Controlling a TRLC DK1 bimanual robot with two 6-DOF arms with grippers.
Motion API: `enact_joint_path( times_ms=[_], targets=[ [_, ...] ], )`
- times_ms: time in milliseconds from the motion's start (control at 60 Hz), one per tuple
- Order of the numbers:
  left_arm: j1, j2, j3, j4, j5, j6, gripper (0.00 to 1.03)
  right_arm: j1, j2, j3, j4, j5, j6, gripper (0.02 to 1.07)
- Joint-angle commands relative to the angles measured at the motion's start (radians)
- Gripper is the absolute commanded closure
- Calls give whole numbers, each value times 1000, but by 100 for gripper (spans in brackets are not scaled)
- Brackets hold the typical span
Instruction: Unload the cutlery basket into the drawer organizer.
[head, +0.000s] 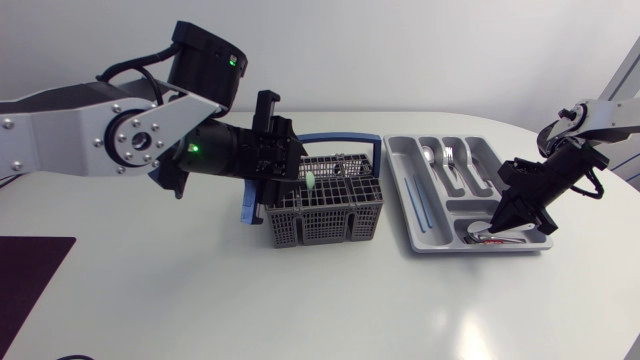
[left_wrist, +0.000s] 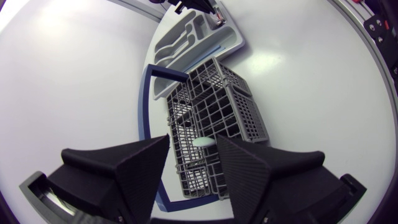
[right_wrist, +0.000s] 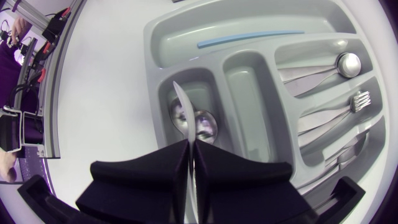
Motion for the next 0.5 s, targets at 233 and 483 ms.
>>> enact_joint_path(
  times_ms=[233, 483],
  targets=[
    [-2, 19, -30, 21, 6, 36, 49, 5, 70, 42, 16, 9, -10, 51],
    [-10, 10, -39, 23, 6, 37, 49, -27, -3, 42, 46, -56, -10, 6]
  ],
)
